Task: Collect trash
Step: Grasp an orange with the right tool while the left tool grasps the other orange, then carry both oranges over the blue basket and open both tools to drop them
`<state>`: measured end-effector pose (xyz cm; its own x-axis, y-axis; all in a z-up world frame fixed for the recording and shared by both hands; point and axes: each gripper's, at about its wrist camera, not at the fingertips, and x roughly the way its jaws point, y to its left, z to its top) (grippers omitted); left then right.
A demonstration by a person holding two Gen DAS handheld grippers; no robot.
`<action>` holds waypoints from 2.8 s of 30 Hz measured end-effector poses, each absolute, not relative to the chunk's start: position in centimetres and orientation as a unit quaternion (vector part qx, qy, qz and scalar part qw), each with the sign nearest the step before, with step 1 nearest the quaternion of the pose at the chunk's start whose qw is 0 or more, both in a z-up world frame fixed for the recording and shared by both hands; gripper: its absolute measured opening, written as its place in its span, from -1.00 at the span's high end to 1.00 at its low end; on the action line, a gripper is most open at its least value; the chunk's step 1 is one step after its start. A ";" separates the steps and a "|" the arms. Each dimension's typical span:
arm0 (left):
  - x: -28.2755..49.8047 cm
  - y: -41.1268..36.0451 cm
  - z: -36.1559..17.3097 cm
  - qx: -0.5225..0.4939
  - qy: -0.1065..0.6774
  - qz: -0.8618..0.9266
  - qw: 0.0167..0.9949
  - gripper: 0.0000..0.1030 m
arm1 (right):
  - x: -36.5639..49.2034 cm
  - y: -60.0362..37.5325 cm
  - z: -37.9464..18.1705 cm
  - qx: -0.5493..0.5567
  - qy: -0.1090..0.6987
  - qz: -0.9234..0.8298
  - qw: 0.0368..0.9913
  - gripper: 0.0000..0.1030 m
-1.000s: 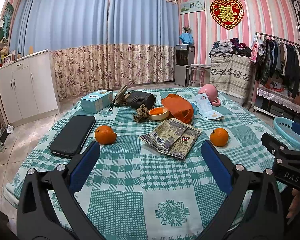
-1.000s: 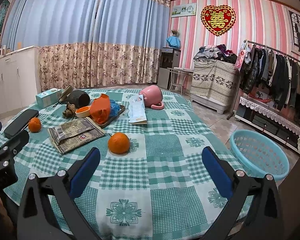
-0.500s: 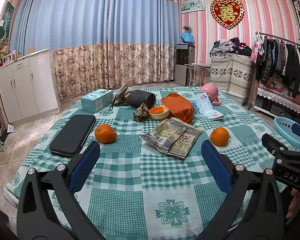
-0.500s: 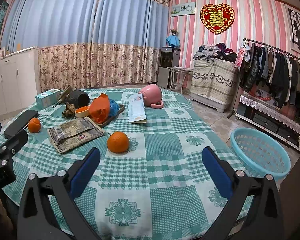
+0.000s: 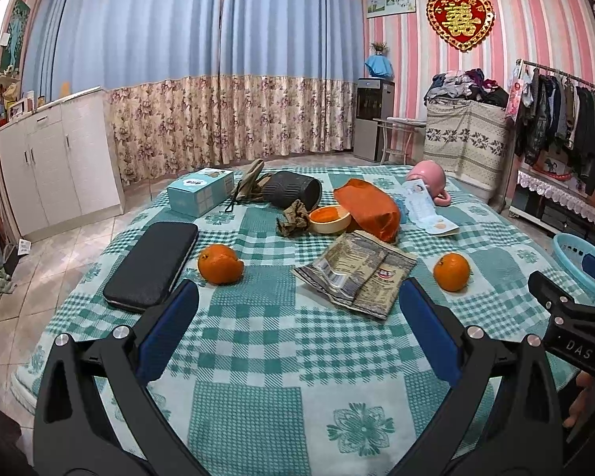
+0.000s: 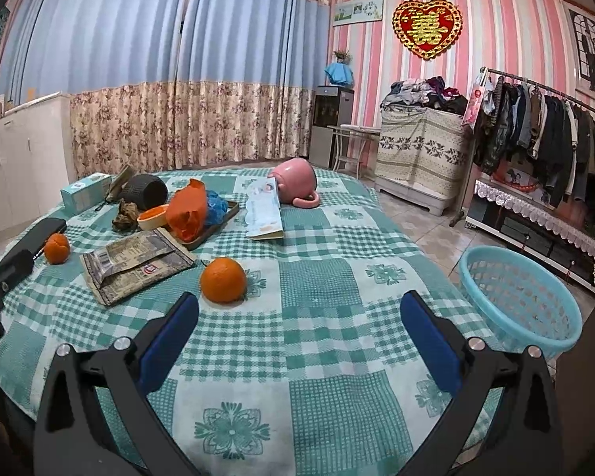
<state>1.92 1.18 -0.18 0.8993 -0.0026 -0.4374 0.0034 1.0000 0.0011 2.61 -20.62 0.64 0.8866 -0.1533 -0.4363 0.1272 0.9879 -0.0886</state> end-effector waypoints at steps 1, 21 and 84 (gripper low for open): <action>2.2 1.2 -0.2 0.007 0.225 0.001 0.974 -0.90 | 2.9 -20.6 0.6 -0.030 0.229 -0.070 0.971 -0.93; 10.6 7.6 -1.5 -0.008 0.288 0.049 0.956 -0.90 | 12.2 -18.7 -2.5 -0.044 0.315 -0.025 0.948 -0.92; 11.6 -43.1 1.0 0.094 0.322 -0.380 0.862 0.26 | 2.0 -56.6 2.7 0.058 0.293 -0.248 0.922 0.25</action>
<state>11.55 -43.11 1.01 0.5035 -0.5944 -0.6271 0.7155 0.6937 -0.0831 1.96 -56.56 2.71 0.7053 -0.4234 -0.5685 0.4908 0.8704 -0.0393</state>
